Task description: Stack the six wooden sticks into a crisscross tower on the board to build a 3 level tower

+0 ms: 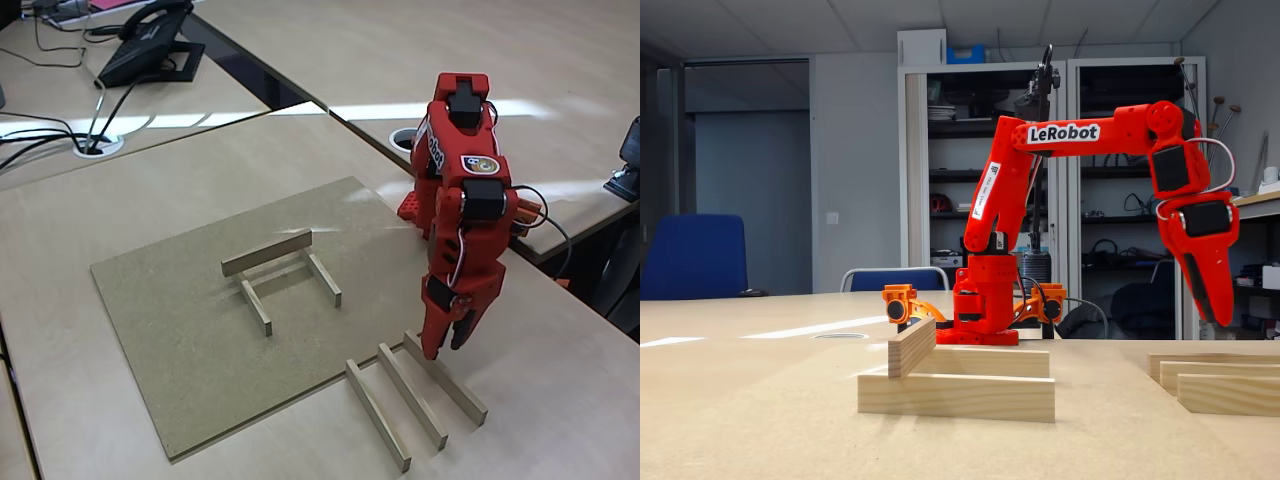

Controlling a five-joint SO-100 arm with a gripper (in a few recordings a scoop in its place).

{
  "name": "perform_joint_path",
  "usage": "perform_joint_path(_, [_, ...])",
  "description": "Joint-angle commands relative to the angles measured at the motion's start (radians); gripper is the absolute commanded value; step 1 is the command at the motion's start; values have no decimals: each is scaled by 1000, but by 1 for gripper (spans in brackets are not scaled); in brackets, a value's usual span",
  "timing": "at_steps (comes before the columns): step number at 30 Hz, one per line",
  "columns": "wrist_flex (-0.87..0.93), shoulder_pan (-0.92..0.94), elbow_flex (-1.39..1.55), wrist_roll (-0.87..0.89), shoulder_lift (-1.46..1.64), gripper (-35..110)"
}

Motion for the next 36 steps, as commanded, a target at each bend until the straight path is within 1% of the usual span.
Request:
perform_joint_path(1, [-9,-11,-18,23,-3,17])
perform_joint_path(20, [-55,-23,-91,32,-144,16])
perform_joint_path(27, [-64,-17,-95,58,-166,10])
perform_joint_path(29, [-44,-11,-109,84,-166,12])
perform_joint_path(32, [-15,-12,-147,86,-172,23])
perform_joint_path(33, [-14,-9,-150,89,-173,22])
perform_joint_path(36, [-35,8,-147,84,-184,14])
